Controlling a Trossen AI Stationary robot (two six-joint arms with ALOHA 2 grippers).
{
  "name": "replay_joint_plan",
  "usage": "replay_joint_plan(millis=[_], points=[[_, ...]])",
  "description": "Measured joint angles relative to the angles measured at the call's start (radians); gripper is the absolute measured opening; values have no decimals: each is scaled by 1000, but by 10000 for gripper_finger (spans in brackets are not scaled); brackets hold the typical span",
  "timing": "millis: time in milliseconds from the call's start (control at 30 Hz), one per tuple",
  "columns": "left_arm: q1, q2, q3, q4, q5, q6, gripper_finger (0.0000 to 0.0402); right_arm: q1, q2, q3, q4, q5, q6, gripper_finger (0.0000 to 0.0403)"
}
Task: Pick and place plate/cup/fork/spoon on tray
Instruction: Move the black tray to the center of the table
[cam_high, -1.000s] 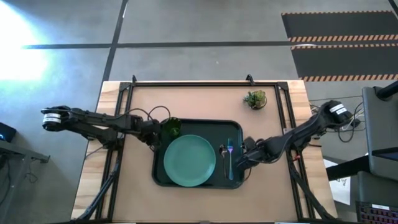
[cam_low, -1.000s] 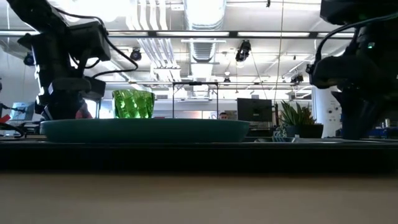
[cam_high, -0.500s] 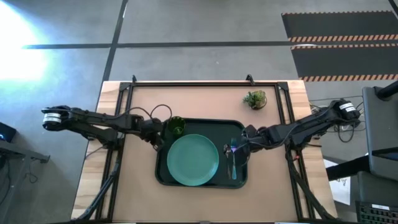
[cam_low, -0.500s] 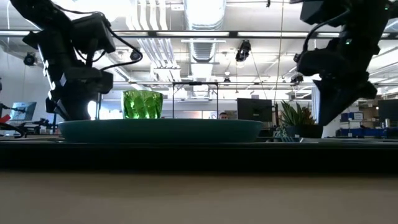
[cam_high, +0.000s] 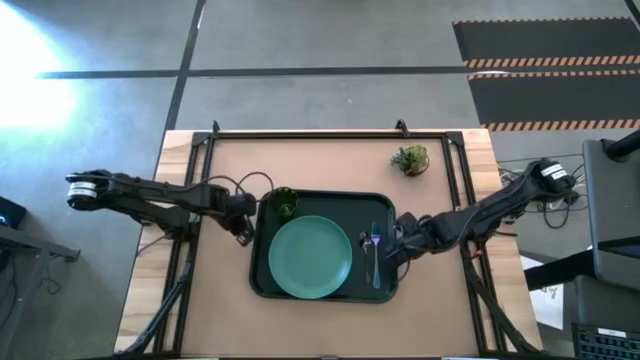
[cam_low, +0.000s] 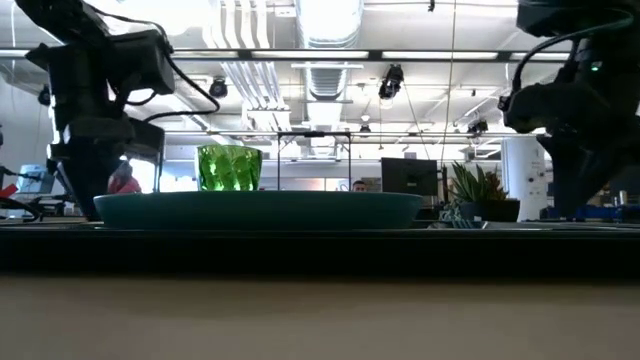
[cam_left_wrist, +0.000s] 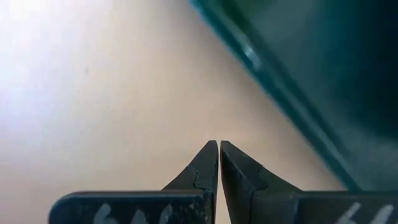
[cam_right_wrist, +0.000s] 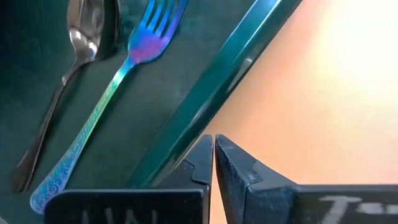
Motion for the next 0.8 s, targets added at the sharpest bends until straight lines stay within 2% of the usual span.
replay_joint_plan(millis=[400,800], points=[[0,-53,0,-47,9,1,0,25,118,-12,167,-18,17,9],[0,-79,0,-88,14,0,0,-12,110,-12,165,8,-50,9]])
